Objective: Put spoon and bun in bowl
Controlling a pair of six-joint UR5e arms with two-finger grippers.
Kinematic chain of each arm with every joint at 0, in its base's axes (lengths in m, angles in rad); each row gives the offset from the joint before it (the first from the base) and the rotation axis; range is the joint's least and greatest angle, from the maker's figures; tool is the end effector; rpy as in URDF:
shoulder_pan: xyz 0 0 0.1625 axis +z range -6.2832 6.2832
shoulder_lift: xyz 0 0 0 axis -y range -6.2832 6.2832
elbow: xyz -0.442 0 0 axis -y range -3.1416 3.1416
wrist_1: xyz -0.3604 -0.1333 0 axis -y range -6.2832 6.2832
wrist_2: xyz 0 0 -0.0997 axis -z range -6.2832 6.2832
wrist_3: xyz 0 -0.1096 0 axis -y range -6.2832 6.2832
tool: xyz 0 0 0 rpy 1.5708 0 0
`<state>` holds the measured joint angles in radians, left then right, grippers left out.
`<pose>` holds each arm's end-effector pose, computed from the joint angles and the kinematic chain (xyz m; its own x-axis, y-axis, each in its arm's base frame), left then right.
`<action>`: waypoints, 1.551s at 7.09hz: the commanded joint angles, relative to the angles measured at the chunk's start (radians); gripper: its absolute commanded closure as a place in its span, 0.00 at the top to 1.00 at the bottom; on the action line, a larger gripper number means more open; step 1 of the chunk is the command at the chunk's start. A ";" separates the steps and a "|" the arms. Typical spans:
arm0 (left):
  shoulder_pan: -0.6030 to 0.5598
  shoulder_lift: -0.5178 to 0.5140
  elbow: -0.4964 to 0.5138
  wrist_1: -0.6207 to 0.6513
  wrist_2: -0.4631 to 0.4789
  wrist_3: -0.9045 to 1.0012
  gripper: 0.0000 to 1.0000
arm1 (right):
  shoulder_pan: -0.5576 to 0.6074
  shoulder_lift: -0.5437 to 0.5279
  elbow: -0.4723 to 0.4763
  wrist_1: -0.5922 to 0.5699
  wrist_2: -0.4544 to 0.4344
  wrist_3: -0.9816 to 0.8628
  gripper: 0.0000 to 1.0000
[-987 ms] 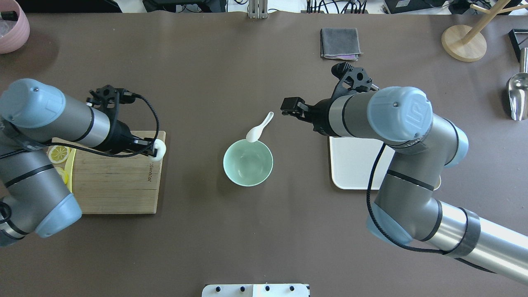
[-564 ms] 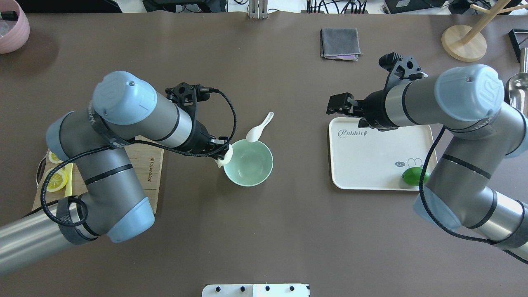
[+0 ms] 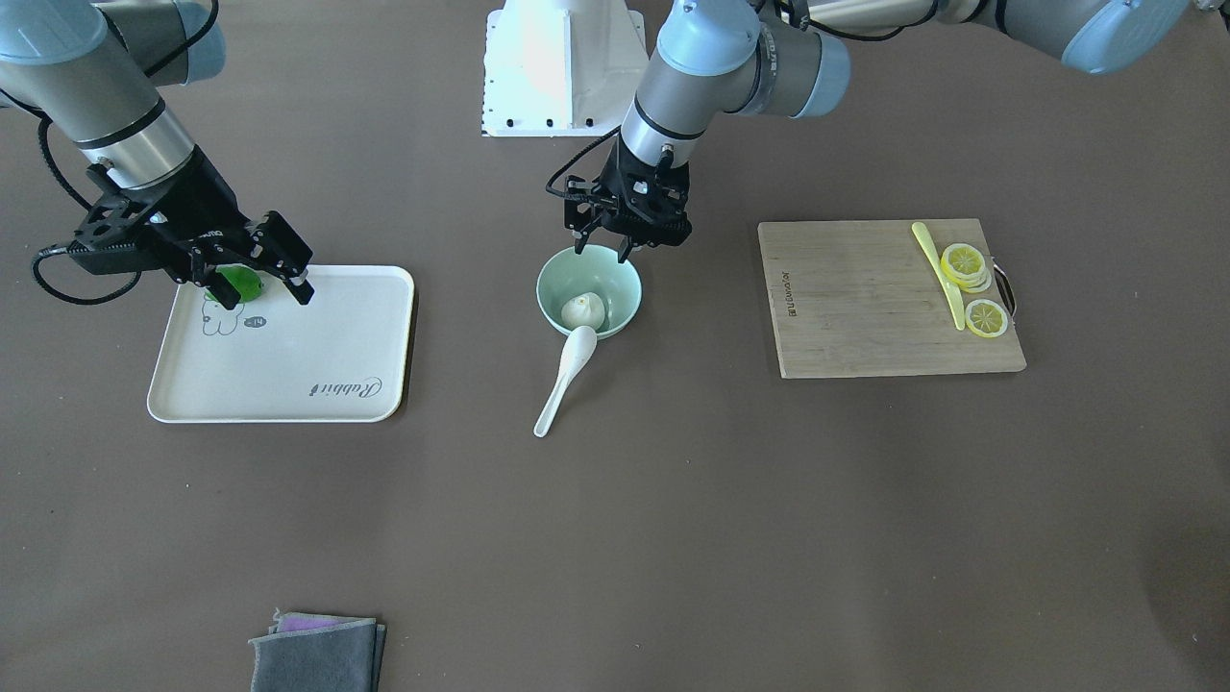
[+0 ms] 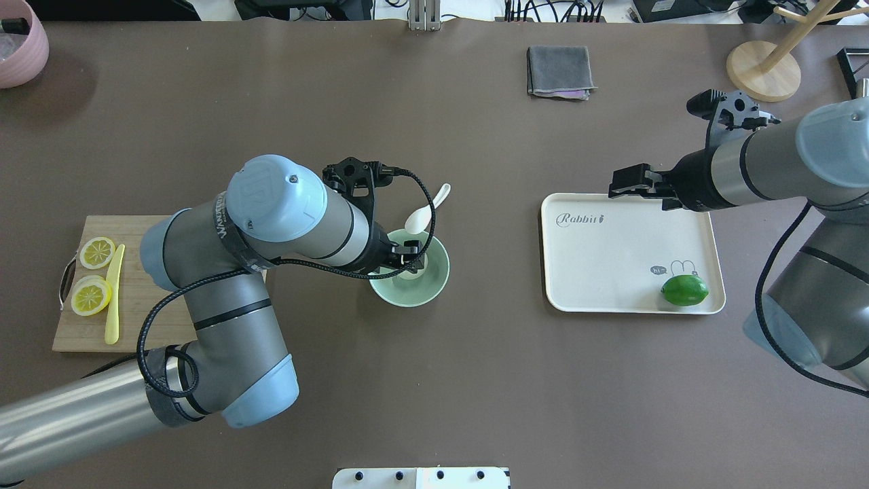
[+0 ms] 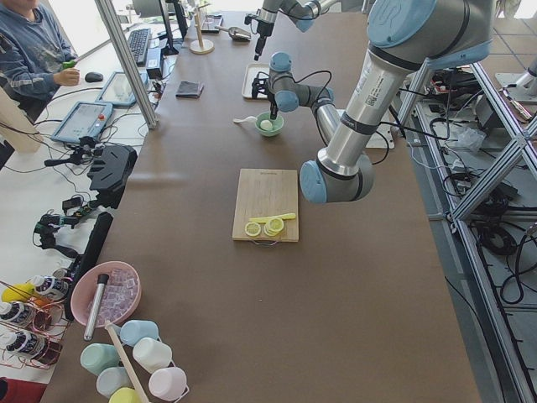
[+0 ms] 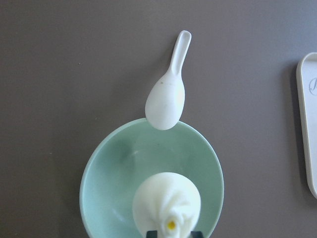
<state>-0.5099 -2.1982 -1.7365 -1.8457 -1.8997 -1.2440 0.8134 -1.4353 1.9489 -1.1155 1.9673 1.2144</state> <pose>0.5206 -0.4033 0.2261 0.4673 0.0868 -0.8798 0.0685 0.9886 0.1339 -0.2866 -0.4355 0.3984 0.5221 0.0838 0.8488 -0.2875 0.9542 0.0827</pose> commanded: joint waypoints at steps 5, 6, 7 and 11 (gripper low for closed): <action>-0.290 0.444 -0.279 0.002 -0.037 0.434 0.98 | 0.133 -0.177 -0.062 -0.003 0.099 -0.291 1.00; -0.403 0.521 -0.272 0.000 -0.171 0.560 0.98 | 0.165 -0.210 -0.064 -0.007 0.102 -0.390 1.00; -0.538 0.605 -0.262 -0.001 -0.282 0.725 0.98 | 0.203 -0.247 -0.064 -0.010 0.142 -0.465 1.00; -0.941 0.745 -0.060 0.006 -0.505 1.288 0.98 | 0.537 -0.330 -0.191 -0.017 0.350 -0.903 1.00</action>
<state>-1.3625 -1.4724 -1.8535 -1.8459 -2.3586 -0.0644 1.2424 -1.7388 1.8025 -1.1305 2.2606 0.4542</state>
